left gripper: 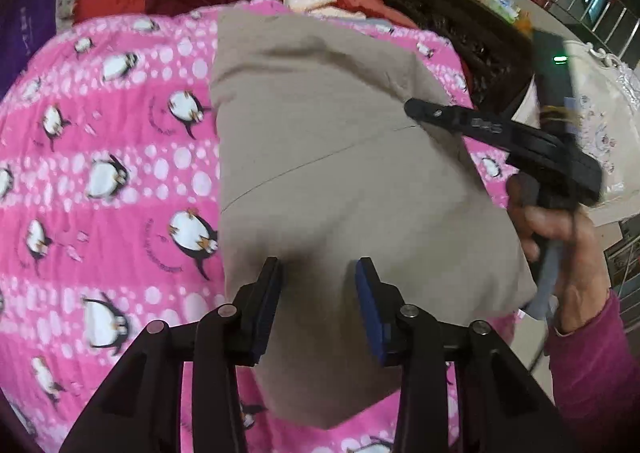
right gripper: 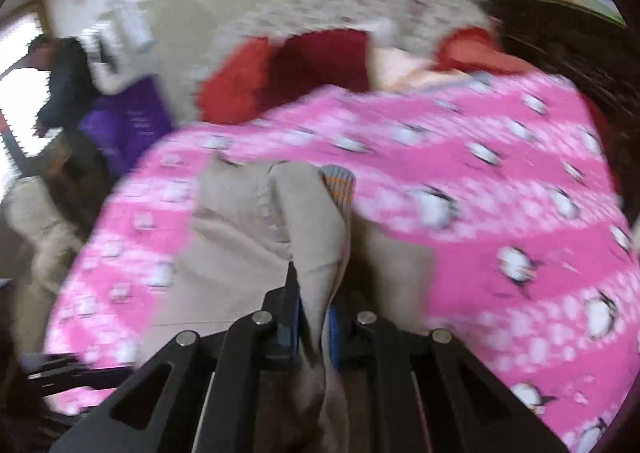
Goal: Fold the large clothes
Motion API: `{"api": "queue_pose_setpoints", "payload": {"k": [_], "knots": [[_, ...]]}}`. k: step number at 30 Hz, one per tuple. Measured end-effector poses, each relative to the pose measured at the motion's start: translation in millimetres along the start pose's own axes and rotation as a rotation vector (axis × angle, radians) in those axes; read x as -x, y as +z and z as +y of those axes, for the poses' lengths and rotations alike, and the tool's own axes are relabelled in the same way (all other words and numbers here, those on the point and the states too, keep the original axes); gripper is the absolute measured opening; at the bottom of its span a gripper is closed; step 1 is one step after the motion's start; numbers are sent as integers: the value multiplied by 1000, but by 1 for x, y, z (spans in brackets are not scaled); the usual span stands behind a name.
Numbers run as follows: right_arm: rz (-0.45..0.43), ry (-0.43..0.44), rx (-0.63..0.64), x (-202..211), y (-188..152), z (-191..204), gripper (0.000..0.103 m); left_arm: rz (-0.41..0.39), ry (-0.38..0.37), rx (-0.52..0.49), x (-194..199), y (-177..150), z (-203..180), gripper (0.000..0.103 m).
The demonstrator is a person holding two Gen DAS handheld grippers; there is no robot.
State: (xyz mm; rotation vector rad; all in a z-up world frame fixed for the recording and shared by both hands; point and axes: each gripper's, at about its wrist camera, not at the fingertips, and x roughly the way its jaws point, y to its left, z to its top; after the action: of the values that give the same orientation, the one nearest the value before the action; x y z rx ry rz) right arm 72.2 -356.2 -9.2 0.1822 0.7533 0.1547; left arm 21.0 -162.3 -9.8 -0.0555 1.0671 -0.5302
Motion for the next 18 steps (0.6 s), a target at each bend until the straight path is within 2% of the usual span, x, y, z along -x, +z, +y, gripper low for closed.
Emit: {"api": "queue_pose_setpoints", "payload": {"k": [2,3,4,6,7,10,11,14,16,17,18], "knots": [[51,4,-51,-24,-5,-17,11,21,27,-1,-12,1,2,26],[80,32,-78,-36,-7,-24,16,31,40,-1,-16,3,2,26],[91,27,-72,-38,-7,-24,29,33,43,0,-16,3,3,26],[72,1,-47,-20,-4,-21,44,33,44,3,-15,3,3,26],[62,0,-44,-9,-3,-20,46,35,45,2,-16,4,3,26],[75,7,-21,29,-4,-8,46,35,42,8,-19,3,5,26],[75,38,-6,41,-9,0,46,34,40,12,-18,3,6,26],[116,72,24,56,-27,10,48,30,33,21,-16,-1,6,26],[171,31,77,48,-52,16,45,25,33,20,-16,-3,7,26],[178,-13,125,44,-65,17,39,22,35,12,-17,-5,5,26],[162,-105,184,35,-78,15,26,20,38,4,-17,-5,2,27]]}}
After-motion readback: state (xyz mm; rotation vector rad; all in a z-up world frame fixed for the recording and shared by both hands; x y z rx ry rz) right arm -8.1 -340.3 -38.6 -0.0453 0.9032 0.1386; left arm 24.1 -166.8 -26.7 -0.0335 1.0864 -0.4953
